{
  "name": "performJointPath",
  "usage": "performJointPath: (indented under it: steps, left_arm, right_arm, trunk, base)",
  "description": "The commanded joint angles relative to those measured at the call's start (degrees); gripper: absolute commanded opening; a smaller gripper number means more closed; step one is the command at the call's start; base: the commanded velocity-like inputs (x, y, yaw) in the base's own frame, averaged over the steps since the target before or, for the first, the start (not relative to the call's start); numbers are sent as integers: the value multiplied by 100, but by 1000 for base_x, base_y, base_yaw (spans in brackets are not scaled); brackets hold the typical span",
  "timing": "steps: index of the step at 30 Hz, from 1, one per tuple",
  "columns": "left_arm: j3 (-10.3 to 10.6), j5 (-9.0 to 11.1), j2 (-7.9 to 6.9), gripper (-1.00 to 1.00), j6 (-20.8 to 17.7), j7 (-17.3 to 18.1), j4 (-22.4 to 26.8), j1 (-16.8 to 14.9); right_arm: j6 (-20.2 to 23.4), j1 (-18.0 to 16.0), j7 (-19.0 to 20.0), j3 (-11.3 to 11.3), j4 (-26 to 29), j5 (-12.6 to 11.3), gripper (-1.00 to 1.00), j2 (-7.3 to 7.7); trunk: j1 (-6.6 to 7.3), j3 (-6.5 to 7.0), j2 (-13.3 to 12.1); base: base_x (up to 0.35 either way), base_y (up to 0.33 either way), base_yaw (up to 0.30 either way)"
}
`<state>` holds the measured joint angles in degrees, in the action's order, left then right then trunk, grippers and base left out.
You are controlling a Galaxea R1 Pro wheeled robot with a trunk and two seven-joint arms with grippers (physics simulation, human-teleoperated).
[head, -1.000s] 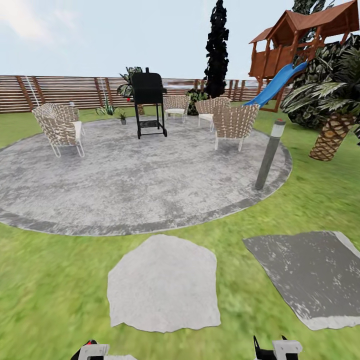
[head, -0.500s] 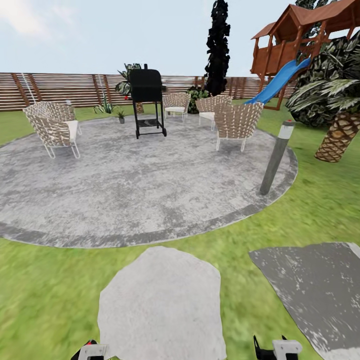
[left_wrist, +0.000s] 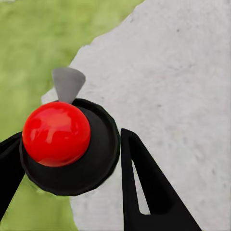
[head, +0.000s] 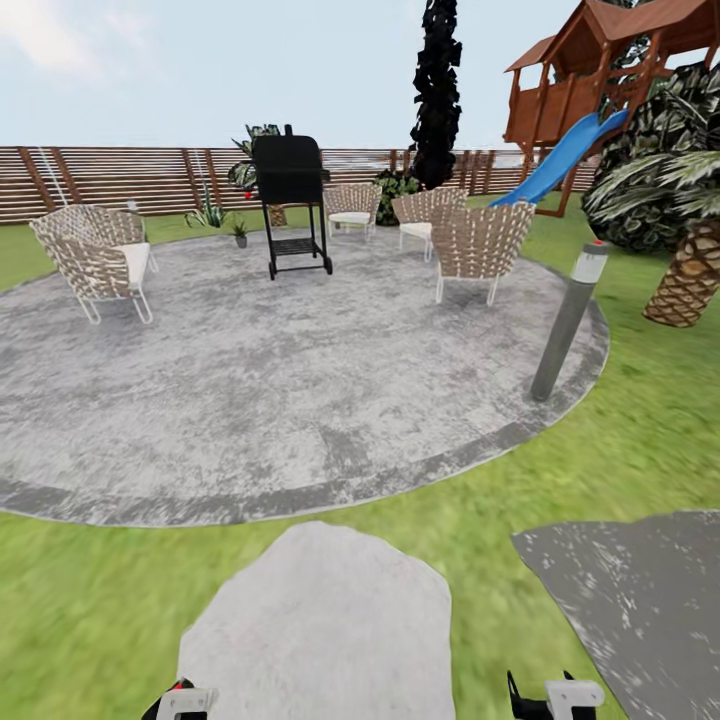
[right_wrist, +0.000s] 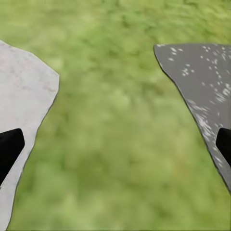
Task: Pick up the pesticide atomizer in the garden and spray insectifuge to fully cover both potted plants in the garden.
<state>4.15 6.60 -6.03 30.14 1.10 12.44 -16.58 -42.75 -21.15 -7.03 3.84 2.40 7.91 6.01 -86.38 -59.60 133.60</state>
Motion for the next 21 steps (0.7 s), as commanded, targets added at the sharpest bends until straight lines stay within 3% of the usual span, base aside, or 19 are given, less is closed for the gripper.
performJointPath:
  steps: [1,21]
  left_arm:
    - [42,60,-4,-100,18,13,-4,-3]
    - [42,60,-4,-100,18,10,-4,-3]
  right_arm:
    - [-14,-3,-26,37,-4,62,100,-1]
    - [-14,-3,-26,37,-4,62,100,-2]
  trunk:
    - [-2,-5,2]
    - [-2,-5,2]
  base:
    - [340,0,0]
    - [340,0,0]
